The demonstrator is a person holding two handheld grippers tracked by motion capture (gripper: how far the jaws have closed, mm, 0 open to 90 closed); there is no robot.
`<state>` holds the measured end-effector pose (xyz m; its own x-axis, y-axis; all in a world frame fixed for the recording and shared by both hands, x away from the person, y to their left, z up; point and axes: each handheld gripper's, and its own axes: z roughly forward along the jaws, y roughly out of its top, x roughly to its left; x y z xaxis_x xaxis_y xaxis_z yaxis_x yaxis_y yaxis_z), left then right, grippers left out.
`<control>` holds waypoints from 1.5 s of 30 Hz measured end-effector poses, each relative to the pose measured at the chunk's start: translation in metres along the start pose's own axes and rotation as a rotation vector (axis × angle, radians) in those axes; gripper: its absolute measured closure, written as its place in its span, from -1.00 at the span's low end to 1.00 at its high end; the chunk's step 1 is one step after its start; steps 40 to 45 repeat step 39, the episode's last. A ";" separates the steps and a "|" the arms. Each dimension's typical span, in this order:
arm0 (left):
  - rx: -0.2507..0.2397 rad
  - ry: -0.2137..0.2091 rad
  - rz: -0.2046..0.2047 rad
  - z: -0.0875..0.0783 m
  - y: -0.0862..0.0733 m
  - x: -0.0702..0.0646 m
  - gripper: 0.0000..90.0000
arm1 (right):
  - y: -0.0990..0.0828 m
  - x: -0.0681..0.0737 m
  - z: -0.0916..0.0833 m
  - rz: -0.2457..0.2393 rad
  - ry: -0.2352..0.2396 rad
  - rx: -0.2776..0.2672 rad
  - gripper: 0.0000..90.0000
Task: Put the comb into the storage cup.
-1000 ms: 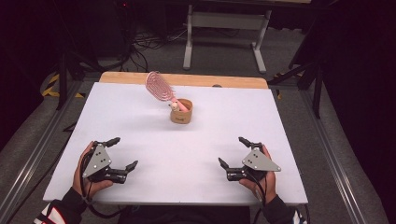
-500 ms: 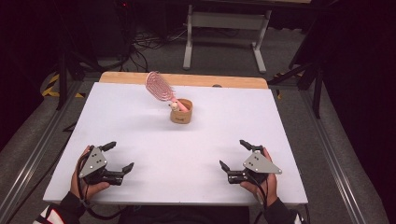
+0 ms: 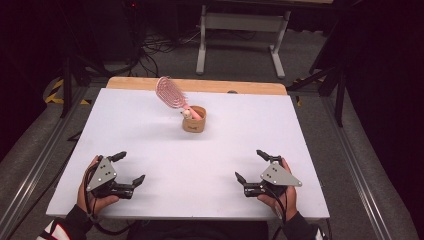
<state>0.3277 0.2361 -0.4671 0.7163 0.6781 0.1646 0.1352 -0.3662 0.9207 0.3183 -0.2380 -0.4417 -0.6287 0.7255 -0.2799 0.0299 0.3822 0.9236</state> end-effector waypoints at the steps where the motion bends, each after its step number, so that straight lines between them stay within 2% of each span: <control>1: -0.001 -0.003 -0.002 0.000 0.000 0.000 -0.89 | 0.000 0.000 0.000 0.000 0.000 0.000 -0.89; 9: -0.001 -0.024 0.001 0.001 -0.001 -0.002 -0.89 | 0.002 0.002 0.001 -0.005 -0.003 0.004 -0.89; 19: 0.003 -0.021 0.014 0.002 0.001 -0.003 -0.89 | 0.002 0.002 0.001 -0.006 -0.002 0.005 -0.89; 35: 0.008 -0.021 0.012 0.002 0.001 -0.002 -0.89 | 0.000 0.003 0.005 -0.009 0.003 0.016 -0.89; 39: 0.010 -0.018 0.011 0.004 0.002 -0.002 -0.89 | -0.001 0.000 0.005 0.009 -0.004 0.016 -0.89; 45: 0.010 -0.018 0.011 0.004 0.002 -0.002 -0.89 | -0.001 0.000 0.005 0.009 -0.004 0.016 -0.89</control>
